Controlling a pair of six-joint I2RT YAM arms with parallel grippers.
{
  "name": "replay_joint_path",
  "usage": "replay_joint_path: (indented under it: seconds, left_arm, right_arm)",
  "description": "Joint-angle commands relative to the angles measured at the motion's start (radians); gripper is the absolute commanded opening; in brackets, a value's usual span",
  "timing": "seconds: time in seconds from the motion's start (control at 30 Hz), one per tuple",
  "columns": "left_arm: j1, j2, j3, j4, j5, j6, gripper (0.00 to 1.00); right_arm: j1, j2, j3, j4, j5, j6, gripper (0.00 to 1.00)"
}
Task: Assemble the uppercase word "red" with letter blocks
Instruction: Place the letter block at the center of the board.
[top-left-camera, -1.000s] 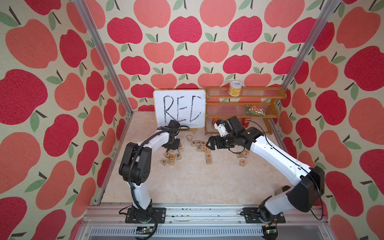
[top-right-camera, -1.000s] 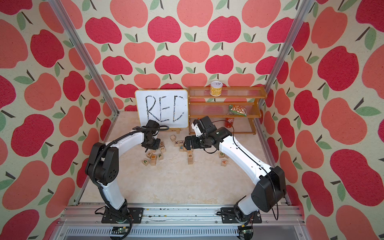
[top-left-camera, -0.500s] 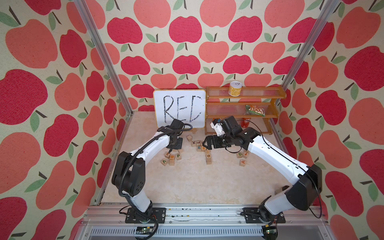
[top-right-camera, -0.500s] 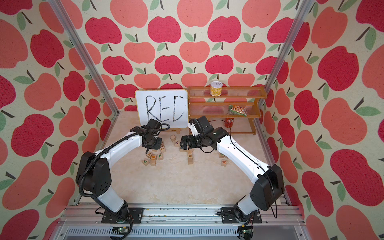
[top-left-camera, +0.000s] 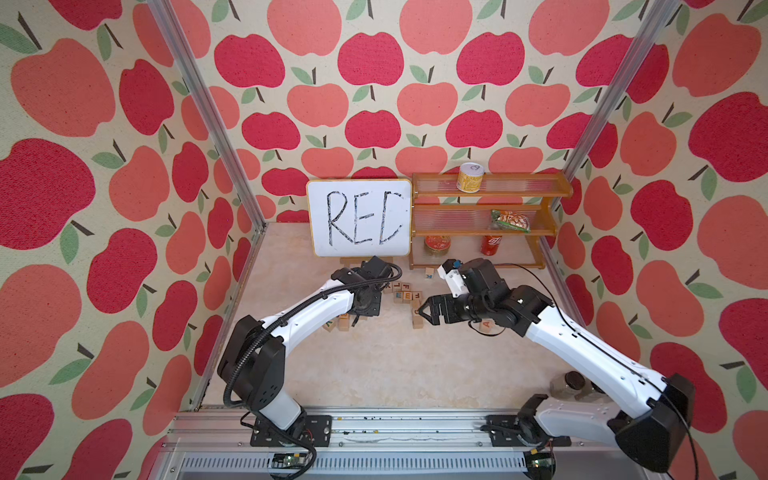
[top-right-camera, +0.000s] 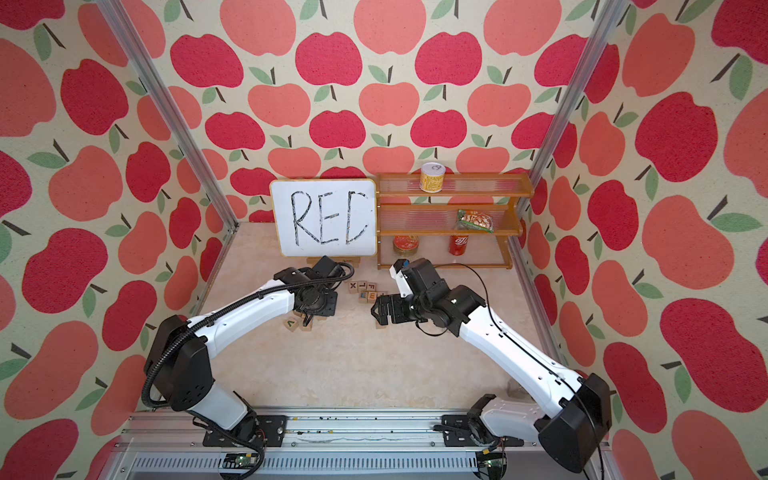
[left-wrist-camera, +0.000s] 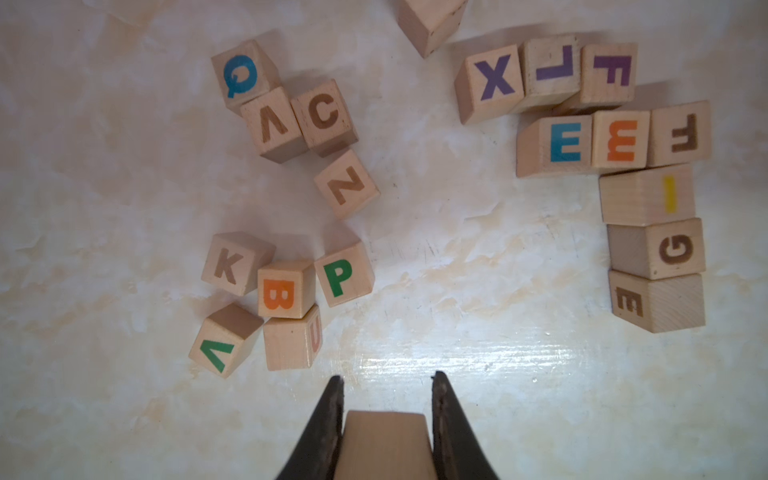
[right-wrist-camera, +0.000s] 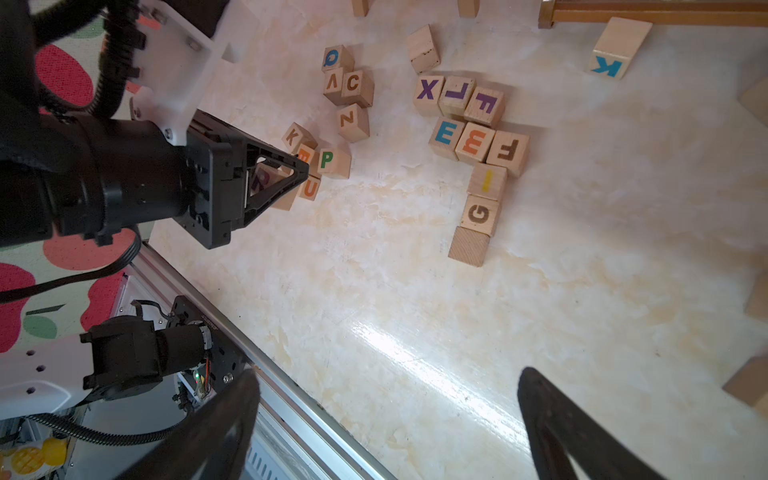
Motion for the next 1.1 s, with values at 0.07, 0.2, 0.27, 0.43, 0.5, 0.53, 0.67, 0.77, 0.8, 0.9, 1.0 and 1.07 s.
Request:
replay_joint_path:
  seconds: [0.07, 0.2, 0.27, 0.43, 0.5, 0.53, 0.67, 0.77, 0.8, 0.9, 1.0, 1.07]
  left_arm:
    - [-0.065, -0.047, -0.065, -0.021, -0.07, -0.143, 0.09]
    - [-0.108, -0.079, -0.112, -0.004, -0.097, -0.202, 0.1]
    - [-0.126, -0.094, -0.141, 0.012, -0.105, -0.235, 0.1]
    - [-0.173, -0.123, -0.2, 0.067, -0.127, -0.288, 0.1]
    - [-0.188, -0.122, -0.214, 0.082, -0.139, -0.304, 0.1]
    - [-0.195, -0.122, -0.222, 0.094, -0.146, -0.308, 0.1]
    - [-0.224, -0.117, -0.252, 0.149, -0.164, -0.315, 0.1]
    - [-0.242, -0.109, -0.271, 0.187, -0.179, -0.325, 0.1]
    - [-0.247, -0.107, -0.279, 0.197, -0.182, -0.33, 0.1]
    - [-0.261, -0.099, -0.306, 0.242, -0.185, -0.344, 0.1]
    - [-0.274, -0.082, -0.323, 0.265, -0.182, -0.358, 0.1]
    - [-0.279, -0.066, -0.33, 0.273, -0.173, -0.366, 0.1]
  right_arm:
    - [0.01, -0.115, -0.093, 0.0, 0.037, 0.059, 0.99]
    - [0.019, -0.183, -0.148, -0.003, 0.059, 0.079, 0.99]
    - [0.026, -0.216, -0.173, -0.005, 0.071, 0.089, 0.99]
    - [0.049, -0.278, -0.233, -0.004, 0.088, 0.116, 0.99]
    - [0.062, -0.289, -0.248, -0.006, 0.093, 0.122, 0.99]
    - [0.07, -0.293, -0.254, -0.008, 0.097, 0.126, 0.99]
    - [0.103, -0.308, -0.276, -0.013, 0.115, 0.139, 0.99]
    - [0.118, -0.32, -0.292, -0.01, 0.119, 0.146, 0.99]
    - [0.122, -0.323, -0.294, -0.013, 0.118, 0.146, 0.99]
    - [0.125, -0.331, -0.3, -0.024, 0.12, 0.146, 0.99]
    - [0.125, -0.344, -0.311, -0.03, 0.119, 0.145, 0.99]
    - [0.125, -0.348, -0.319, -0.03, 0.117, 0.147, 0.99]
